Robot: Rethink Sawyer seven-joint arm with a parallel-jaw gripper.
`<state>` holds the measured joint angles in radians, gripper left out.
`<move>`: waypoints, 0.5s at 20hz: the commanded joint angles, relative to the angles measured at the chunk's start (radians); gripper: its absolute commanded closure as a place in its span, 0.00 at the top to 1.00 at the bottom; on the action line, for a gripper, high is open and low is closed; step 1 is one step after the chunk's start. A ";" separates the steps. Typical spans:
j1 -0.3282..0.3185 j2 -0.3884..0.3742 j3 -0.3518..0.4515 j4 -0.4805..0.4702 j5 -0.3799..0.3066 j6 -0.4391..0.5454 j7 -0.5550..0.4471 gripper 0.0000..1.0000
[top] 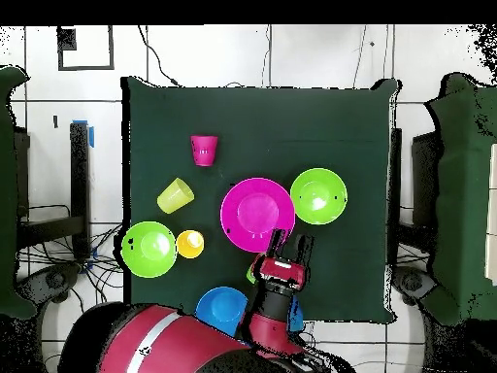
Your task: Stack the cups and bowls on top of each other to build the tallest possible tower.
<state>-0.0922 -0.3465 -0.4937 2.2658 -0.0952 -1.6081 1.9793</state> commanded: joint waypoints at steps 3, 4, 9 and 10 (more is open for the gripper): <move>0.012 -0.035 0.048 -0.136 -0.179 0.358 0.075 1.00; 0.020 -0.045 0.038 -0.134 -0.181 0.354 0.065 1.00; 0.096 -0.056 -0.043 -0.059 -0.017 0.100 -0.019 1.00; 0.086 -0.030 -0.030 -0.043 0.011 0.069 0.020 1.00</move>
<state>-0.0415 -0.3972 -0.5551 2.2541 -0.1914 -1.4439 1.9793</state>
